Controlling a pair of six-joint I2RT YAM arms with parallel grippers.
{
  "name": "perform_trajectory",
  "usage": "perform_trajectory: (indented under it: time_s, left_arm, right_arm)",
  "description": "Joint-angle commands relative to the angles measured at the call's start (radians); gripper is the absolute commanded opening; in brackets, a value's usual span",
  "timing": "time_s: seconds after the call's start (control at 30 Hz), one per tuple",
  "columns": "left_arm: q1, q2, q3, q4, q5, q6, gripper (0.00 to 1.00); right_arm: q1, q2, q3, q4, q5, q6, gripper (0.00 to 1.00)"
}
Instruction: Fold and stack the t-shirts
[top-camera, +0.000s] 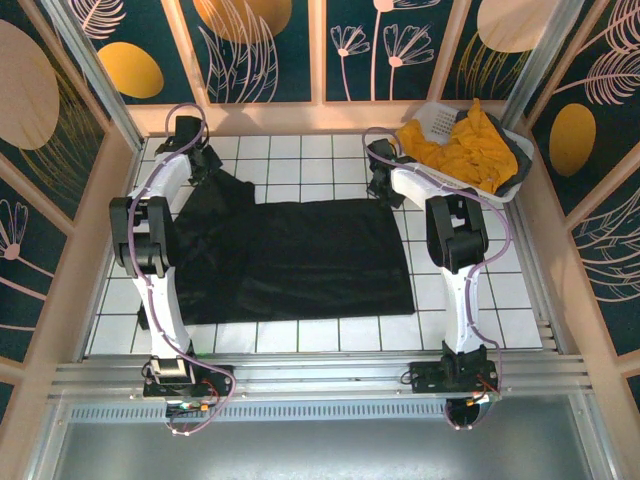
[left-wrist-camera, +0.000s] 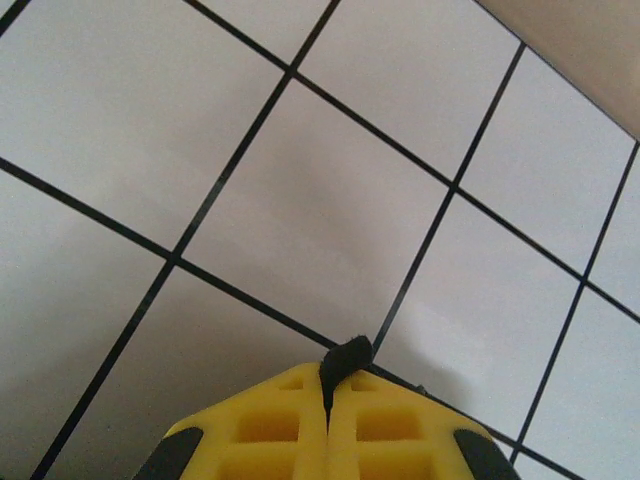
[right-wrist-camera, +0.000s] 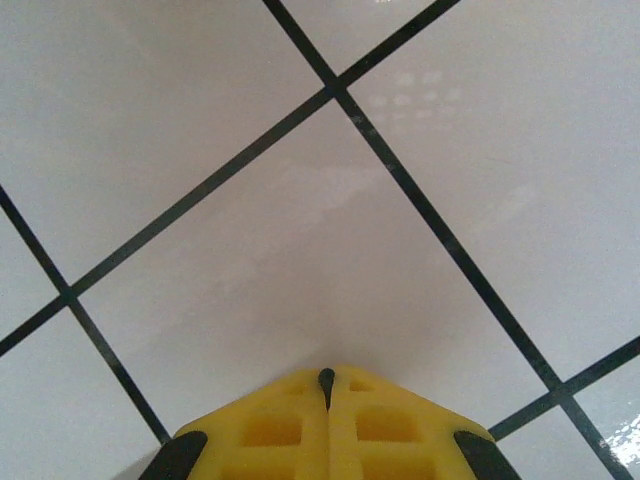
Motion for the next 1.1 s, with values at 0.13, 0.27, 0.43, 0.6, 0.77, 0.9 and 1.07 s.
perform_trajectory:
  time_s: [0.13,0.27,0.43,0.6,0.77,0.9,1.07]
  left_arm:
    - [0.001,-0.130,-0.063,0.095,0.051,-0.036,0.00]
    - [0.001,-0.262,-0.229,0.116,0.063,-0.061,0.00]
    - [0.001,-0.508,-0.484,0.105,-0.007,-0.114,0.00]
    - [0.001,-0.769,-0.732,0.078,-0.123,-0.237,0.00]
    - [0.001,-1.001,-0.884,-0.048,-0.261,-0.348,0.00]
    - [0.001,-1.166,-0.975,-0.160,-0.305,-0.438,0.00]
    - [0.001,-1.314,-1.054,-0.272,-0.357,-0.536,0.00]
  right_arm:
    - [-0.013,-0.091,-0.008,-0.013,0.026,-0.072,0.00]
    - [-0.013,-0.142,-0.079,0.018,-0.012,-0.088,0.00]
    - [-0.009,-0.255,-0.213,0.058,-0.043,-0.095,0.00]
    - [-0.009,-0.367,-0.353,0.074,-0.067,-0.094,0.00]
    - [-0.006,-0.474,-0.490,0.088,-0.105,-0.093,0.00]
    - [0.011,-0.547,-0.594,0.081,-0.125,-0.108,0.00]
    - [0.024,-0.606,-0.715,0.085,-0.169,-0.115,0.00]
